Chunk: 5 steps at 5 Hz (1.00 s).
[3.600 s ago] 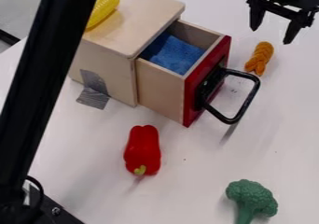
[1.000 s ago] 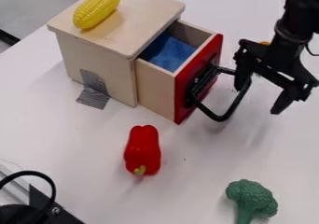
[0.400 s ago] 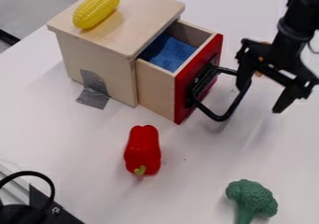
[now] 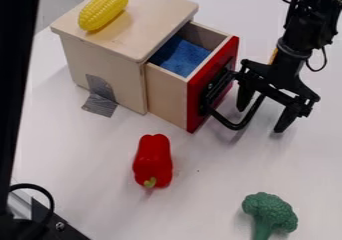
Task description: Closed the drawer
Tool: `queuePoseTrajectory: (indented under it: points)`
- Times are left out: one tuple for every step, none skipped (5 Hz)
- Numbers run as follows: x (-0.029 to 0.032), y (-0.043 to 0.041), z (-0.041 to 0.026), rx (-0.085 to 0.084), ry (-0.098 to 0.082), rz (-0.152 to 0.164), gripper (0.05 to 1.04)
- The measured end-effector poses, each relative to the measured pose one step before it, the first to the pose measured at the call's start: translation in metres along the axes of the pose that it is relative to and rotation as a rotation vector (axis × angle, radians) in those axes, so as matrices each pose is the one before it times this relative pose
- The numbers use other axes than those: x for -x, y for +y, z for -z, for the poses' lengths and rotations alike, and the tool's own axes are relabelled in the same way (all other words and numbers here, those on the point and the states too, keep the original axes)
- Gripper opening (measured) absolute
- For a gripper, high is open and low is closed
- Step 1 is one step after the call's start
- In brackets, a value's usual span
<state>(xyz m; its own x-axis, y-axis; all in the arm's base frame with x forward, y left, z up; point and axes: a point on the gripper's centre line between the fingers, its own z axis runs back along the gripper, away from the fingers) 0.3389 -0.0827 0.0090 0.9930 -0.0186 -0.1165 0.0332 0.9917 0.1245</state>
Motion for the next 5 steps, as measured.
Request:
queuePoseTrajectory:
  points:
    - [-0.00035,0.00045,0.00005,0.0006,-0.0013,0.0031,0.676]
    - [-0.00098,0.00215,0.00021,0.0003,-0.0026,-0.0038,0.375]
    - [-0.00045,-0.00058,-0.00136,0.002,-0.0075,-0.011,0.174]
    - [0.0031,0.00579,-0.00273,-0.0086,-0.0232,0.0029,0.131]
    - [0.00328,0.01508,0.00018,0.0113,-0.018,-0.0363,0.122]
